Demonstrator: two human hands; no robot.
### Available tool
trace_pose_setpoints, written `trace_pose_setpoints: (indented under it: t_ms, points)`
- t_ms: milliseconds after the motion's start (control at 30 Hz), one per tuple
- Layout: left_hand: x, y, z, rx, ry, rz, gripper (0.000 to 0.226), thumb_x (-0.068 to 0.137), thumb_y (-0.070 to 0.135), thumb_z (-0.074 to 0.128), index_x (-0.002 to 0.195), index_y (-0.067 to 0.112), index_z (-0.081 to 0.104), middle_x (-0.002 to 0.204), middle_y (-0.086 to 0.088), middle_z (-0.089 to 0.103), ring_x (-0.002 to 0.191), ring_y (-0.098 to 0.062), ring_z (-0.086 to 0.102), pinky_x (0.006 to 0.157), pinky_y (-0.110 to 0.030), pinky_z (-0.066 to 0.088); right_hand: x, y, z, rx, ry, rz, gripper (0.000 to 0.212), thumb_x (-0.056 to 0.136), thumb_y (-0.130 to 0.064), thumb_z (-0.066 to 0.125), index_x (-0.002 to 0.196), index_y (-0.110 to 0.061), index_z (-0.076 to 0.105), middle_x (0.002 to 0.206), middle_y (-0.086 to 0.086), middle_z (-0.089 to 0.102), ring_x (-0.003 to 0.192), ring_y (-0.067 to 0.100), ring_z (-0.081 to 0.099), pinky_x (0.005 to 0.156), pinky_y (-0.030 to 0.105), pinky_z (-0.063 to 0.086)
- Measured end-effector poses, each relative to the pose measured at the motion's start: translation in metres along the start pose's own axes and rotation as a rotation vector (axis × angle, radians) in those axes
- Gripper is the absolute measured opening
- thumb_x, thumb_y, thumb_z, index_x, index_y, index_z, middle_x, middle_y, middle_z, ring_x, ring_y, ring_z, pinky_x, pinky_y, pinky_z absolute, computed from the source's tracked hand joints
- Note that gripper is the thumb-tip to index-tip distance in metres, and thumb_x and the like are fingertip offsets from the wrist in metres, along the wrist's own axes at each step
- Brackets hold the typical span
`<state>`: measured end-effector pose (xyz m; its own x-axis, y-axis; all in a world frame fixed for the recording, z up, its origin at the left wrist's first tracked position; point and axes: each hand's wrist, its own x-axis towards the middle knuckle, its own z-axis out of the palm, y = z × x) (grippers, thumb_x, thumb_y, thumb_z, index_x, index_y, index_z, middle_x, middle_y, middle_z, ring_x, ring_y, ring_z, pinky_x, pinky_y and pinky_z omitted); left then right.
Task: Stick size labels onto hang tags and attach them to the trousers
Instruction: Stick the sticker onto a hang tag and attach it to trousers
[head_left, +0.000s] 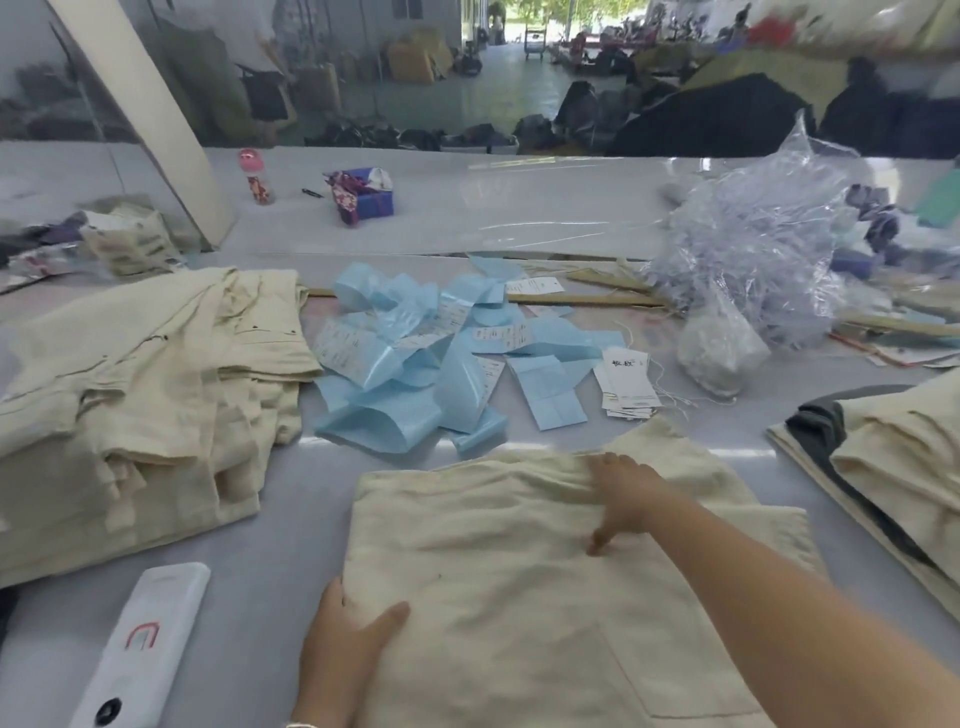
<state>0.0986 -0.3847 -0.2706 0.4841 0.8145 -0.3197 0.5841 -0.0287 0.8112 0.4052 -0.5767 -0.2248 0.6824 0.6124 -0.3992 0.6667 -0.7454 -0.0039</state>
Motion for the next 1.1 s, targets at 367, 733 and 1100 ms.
trace_pose_setpoints:
  t_ms: [367,733,1100]
  points:
    - [-0.002,0.042,0.006,-0.127,-0.020,0.261,0.020,0.082,0.027,0.077,0.098,0.024,0.066,0.076,0.015,0.064,0.075,-0.014,0.059,0.068,-0.031,0.042,-0.118,0.026,-0.006,0.240,0.208,0.182,0.028,0.070,-0.052,0.073,0.079,-0.028,0.062,0.087,-0.006,0.066,0.089,0.019,0.060,0.065,0.029,0.033]
    - [-0.066,0.190,0.143,-0.238,-0.398,0.670,0.018,0.088,0.039,0.068,0.071,0.034,0.067,0.053,0.015,0.062,0.048,-0.001,0.051,0.050,-0.026,0.043,-0.352,0.140,-0.054,0.417,0.582,0.615,0.028,0.063,-0.055,0.077,0.077,-0.034,0.065,0.083,-0.011,0.067,0.083,0.014,0.060,0.071,0.035,0.048]
    - [-0.202,0.388,0.274,-0.409,-0.572,1.082,0.035,0.076,0.055,0.064,0.069,0.021,0.059,0.053,0.011,0.042,0.053,-0.005,0.035,0.048,-0.026,0.030,-0.507,0.276,-0.084,0.123,1.121,0.895,0.065,0.054,-0.089,0.051,0.081,-0.031,0.064,0.068,-0.011,0.064,0.075,0.021,0.060,0.061,0.033,0.047]
